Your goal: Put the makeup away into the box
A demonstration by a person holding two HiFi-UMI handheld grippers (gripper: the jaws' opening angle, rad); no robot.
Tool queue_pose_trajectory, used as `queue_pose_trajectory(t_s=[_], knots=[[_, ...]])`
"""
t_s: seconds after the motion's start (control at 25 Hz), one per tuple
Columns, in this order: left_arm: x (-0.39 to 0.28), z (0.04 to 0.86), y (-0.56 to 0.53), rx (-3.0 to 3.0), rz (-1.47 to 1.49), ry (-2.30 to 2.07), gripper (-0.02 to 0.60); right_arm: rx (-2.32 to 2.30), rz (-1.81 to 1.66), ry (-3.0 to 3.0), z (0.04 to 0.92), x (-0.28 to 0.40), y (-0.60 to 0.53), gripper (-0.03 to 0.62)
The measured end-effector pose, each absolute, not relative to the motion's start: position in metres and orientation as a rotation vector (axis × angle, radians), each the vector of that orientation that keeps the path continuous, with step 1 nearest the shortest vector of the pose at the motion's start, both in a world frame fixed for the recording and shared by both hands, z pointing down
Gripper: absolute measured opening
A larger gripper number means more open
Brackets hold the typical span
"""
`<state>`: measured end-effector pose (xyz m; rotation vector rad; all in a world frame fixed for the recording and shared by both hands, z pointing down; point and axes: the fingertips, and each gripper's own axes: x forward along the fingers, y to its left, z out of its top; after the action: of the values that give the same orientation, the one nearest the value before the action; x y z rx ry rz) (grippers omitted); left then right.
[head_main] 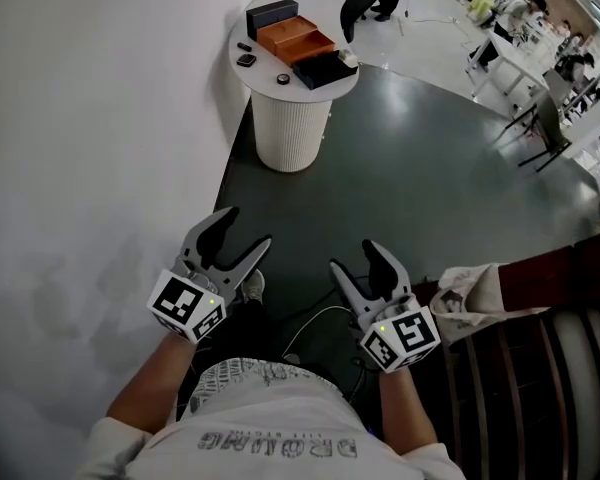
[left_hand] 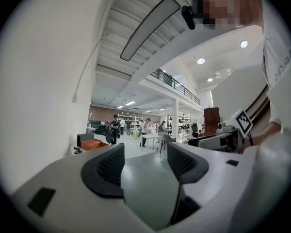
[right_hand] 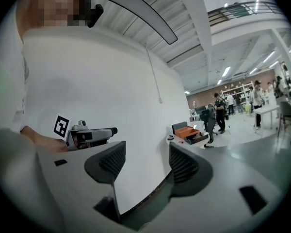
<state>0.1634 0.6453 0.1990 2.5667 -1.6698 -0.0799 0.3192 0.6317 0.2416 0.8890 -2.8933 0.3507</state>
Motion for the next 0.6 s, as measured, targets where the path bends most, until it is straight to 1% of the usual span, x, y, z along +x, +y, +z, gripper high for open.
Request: queue_pose_trajectory(t_s=[0.6], knots=[[0.072,0.207,0.525,2.577,-0.021,-1.6,0.279,0.967,0.387,-2.846,0.243,0.232,0.507,0.279]])
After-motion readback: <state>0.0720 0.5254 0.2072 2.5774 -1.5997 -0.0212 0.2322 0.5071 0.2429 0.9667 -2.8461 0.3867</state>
